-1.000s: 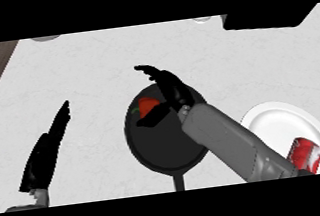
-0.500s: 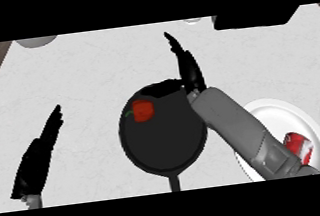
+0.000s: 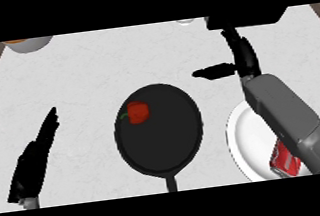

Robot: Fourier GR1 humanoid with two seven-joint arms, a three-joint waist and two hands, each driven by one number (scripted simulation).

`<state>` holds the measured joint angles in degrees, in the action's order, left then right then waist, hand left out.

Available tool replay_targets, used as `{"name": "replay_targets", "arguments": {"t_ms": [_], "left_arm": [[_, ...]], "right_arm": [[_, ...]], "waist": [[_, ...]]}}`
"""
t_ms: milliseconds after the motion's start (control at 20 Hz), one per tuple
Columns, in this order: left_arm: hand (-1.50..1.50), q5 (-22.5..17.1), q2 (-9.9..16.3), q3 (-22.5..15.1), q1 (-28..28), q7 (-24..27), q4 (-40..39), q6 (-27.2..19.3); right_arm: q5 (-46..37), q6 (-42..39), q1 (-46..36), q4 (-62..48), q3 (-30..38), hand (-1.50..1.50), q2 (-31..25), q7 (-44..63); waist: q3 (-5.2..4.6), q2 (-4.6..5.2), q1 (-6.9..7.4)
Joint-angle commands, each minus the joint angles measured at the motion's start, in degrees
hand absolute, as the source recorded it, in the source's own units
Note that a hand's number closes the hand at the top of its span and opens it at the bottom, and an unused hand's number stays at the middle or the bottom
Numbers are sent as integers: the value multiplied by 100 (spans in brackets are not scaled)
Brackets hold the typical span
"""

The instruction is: Pick the bell pepper from the plate and place it in the pan

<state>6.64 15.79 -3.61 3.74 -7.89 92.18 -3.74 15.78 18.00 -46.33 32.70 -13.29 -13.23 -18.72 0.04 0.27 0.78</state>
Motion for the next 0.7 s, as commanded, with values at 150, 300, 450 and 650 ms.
{"name": "replay_targets", "arguments": {"t_ms": [150, 300, 450, 650], "left_arm": [[0, 3, -102, 2, 127, -298, 357, 60], [0, -138, 12, 227, -118, -124, -5, 236], [0, 56, -42, 157, -161, -179, -38, 232], [0, 199, -136, 83, 21, -114, 83, 191]], "right_arm": [[4, -1066, 428, -318, 484, -150, -968, -767], [98, -1721, 481, -800, 770, -150, -1440, -1174], [-86, -1863, -6, -1214, 920, -150, -1542, -1137], [-203, -2564, 6, -1390, 996, -150, -1993, -1300]], "waist": [[1, -17, -20], [3, 12, 4], [3, 15, 44], [3, 12, 48]]}}
